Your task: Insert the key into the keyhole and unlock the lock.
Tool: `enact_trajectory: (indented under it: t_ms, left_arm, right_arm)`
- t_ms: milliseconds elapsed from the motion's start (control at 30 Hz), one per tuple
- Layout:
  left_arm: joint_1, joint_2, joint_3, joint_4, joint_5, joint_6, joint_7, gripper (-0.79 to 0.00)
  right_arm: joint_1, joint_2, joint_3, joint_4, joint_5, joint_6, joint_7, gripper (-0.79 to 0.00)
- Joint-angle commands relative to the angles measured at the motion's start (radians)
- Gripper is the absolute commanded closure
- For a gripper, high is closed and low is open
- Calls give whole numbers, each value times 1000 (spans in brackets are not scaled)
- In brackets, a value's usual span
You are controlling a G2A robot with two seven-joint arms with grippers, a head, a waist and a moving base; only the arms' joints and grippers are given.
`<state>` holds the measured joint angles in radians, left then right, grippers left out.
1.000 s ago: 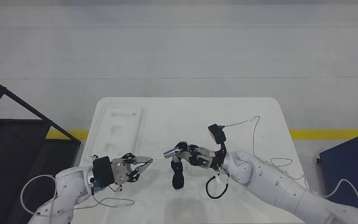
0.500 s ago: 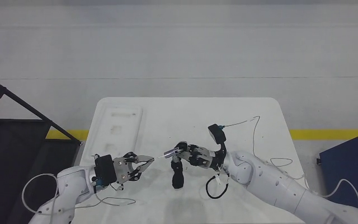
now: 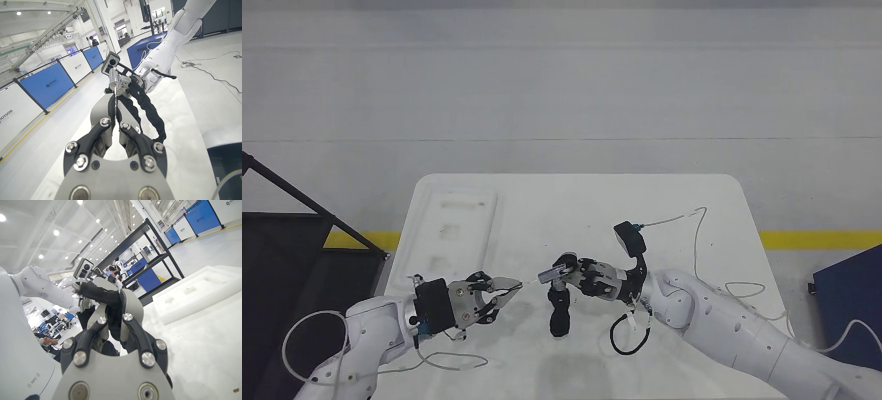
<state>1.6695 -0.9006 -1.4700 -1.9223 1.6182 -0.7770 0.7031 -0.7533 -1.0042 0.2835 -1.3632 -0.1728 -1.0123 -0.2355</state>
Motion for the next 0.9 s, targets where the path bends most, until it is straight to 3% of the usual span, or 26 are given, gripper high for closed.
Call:
enact_trajectory:
  t_ms: [0,867]
  left_arm:
    - [1,-1,7,-4,5,9,-6,0]
    - [22,4,2,-74,69,62,-108,0]
  right_arm:
    - [0,0,0,0,0,0,0,0]
    - [0,0,0,0,0,0,0,0]
